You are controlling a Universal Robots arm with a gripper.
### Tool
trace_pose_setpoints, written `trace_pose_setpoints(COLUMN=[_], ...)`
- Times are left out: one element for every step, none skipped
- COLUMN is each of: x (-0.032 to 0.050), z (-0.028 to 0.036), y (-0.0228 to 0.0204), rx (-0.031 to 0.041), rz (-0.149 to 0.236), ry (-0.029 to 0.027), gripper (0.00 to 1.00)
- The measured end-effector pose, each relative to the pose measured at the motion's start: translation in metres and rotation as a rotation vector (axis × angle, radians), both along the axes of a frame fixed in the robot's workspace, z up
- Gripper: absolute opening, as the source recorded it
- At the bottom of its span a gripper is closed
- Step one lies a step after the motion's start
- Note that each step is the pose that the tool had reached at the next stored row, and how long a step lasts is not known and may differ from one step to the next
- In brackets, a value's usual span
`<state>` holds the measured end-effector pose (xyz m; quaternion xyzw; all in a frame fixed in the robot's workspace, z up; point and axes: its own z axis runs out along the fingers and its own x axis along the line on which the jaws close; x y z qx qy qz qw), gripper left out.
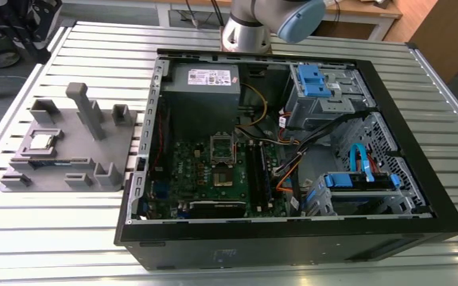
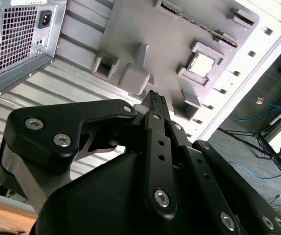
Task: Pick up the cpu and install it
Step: 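Reach for the cpu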
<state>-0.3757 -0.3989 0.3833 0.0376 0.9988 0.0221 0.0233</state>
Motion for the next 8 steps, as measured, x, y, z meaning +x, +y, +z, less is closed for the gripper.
trace_pose_setpoints(x=[-0.0017, -0.0034, -0.005, -0.0066, -0.0082, -0.0098, -0.0113, -0.0128], z=[-0.0002, -0.0004, -0.0006, -0.0008, -0.001, -0.0012, -0.0013, -0.0014], y=[0.0, 0.0, 0.0, 0.0, 0.0, 0.0, 0.0, 0.0], rx=[0.0, 0.0, 0.0, 0.0, 0.0001, 0.0, 0.0, 0.0], rz=[0.0, 0.0, 0.0, 0.0, 0.0, 0.0, 0.0, 0.0], ry=[0.0, 0.0, 0.0, 0.0, -0.0001, 0.0, 0.0001, 0.0001], gripper=[0.11, 0.11, 0.11, 0.11, 0.11, 0.11, 0.11, 0.11])
